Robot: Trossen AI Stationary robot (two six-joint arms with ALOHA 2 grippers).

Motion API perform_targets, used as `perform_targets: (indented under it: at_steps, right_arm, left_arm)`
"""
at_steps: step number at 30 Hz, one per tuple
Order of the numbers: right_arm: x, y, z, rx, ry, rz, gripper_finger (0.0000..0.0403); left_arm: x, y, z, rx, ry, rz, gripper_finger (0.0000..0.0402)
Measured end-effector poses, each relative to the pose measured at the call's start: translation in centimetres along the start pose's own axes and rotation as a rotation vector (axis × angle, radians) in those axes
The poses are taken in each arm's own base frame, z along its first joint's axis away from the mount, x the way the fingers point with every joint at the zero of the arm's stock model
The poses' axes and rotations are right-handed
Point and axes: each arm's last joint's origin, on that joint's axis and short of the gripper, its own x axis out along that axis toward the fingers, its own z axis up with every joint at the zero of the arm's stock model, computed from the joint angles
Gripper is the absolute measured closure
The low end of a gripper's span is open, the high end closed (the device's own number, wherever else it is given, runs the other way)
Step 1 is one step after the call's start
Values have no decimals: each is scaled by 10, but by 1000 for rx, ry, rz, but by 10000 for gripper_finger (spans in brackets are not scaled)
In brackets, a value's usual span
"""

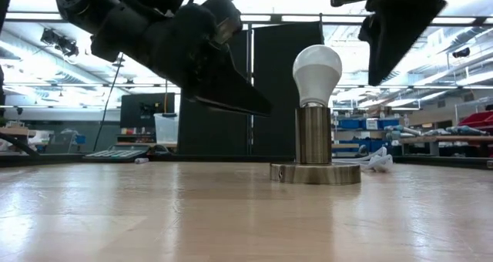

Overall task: Screw lightbulb
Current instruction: Insert the lightbulb into the lamp socket

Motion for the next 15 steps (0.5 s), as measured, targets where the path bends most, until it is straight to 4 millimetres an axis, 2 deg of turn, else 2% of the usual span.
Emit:
perform_targets:
  at_steps: [4, 9, 15]
  right_arm:
    - [1, -3, 2, -100, 3, -7, 183]
    - [3, -15, 9, -179, 2, -20, 181]
    - [-7, -38, 8, -281, -7, 31, 160]
  left_arm:
    - [-2, -3, -8, -9, 16, 19, 278]
    - [-4, 0, -16, -5, 22, 81, 221]
    - [-8, -3, -22, -35, -28, 44, 167]
